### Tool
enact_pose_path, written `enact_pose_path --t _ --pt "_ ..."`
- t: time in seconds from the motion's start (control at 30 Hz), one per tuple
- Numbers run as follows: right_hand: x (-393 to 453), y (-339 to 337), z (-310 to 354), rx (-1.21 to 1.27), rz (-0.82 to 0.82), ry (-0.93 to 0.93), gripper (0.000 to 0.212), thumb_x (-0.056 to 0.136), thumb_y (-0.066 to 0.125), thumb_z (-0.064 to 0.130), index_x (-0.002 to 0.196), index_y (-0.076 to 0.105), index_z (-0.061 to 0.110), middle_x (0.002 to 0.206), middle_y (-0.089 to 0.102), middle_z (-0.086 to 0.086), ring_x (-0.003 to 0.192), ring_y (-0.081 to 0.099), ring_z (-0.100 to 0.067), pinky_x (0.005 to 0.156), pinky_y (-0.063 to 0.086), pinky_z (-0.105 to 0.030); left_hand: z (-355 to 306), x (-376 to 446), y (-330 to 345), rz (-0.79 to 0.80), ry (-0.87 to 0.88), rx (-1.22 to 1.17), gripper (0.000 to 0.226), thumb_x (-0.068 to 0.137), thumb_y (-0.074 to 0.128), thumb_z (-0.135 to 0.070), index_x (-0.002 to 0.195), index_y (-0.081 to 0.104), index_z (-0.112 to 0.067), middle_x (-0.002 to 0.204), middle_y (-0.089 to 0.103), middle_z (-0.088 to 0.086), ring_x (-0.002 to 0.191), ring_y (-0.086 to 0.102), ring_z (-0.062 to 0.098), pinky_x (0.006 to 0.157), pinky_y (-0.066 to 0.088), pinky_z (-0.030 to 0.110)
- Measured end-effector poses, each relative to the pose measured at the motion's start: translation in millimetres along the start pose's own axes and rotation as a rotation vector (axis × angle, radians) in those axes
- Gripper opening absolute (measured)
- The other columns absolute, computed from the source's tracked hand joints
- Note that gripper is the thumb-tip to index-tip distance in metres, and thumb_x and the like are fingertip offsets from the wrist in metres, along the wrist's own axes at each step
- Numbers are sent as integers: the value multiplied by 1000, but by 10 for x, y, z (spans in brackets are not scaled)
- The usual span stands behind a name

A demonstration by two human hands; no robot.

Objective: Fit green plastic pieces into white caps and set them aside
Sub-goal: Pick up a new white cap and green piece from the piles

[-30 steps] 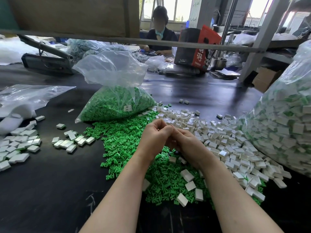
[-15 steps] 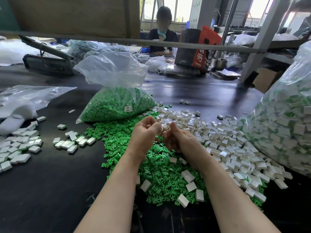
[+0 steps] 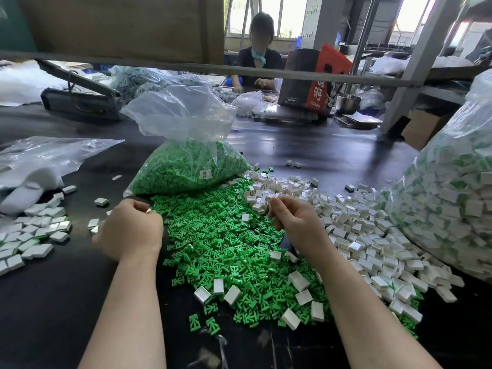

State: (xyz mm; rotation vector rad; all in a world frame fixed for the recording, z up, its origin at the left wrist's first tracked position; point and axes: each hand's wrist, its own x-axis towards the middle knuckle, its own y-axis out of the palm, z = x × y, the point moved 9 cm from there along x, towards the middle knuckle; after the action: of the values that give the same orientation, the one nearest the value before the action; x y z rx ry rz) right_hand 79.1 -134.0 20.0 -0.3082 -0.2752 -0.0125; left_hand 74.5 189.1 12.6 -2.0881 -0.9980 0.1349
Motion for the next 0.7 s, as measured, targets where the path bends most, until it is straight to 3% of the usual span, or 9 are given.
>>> enact_pose_path --t 0.1,0.2,0.27,0.33,0.43,0.53,0.7 --pt "18 -60 -19 -169 -51 -10 23 97 60 23 75 62 16 64 57 -4 57 49 -18 56 42 -36 89 -9 22 7 -52 99 14 79 62 -16 89 65 -26 100 68 8 110 54 34 95 28 43" --pt "14 -70 -40 -430 -54 -25 13 92 67 25 80 63 22 70 62 8 58 57 -7 53 42 -16 115 -4 31 9 -53 144 15 78 63 -15 89 64 -26 104 69 10 113 53 34 101 28 44" --pt "10 -62 -40 -629 -70 -40 3 91 67 29 90 68 27 84 69 11 78 62 -10 72 45 -20 87 -16 26 5 -36 181 19 79 62 -14 92 65 -27 110 67 12 115 50 35 101 28 45" --pt "6 -38 -29 -795 -91 -65 11 92 65 33 102 70 30 102 69 12 101 55 -13 86 37 -27 -2 -40 21 -7 15 227 24 79 62 -12 99 67 -25 115 64 14 117 46 37 98 28 45" --pt "15 -62 -66 -938 -131 -35 22 94 60 37 114 67 31 119 62 9 113 43 -17 89 31 -31 -355 -134 83 10 251 78 21 84 64 -11 103 69 -18 108 67 14 104 52 38 87 40 41" --pt "13 -155 -120 -993 -186 25 24 94 58 39 115 66 30 119 60 5 114 38 -20 92 32 -37 -825 -437 325 229 525 -158 16 90 64 -13 105 70 -18 101 70 4 86 61 28 84 51 43" --pt "23 -141 -195 -988 -129 66 31 96 53 41 125 63 33 123 57 4 118 38 -21 97 35 -40 -1181 -982 800 451 804 -7 27 97 55 -28 123 63 -30 117 59 -2 110 47 17 99 36 36"
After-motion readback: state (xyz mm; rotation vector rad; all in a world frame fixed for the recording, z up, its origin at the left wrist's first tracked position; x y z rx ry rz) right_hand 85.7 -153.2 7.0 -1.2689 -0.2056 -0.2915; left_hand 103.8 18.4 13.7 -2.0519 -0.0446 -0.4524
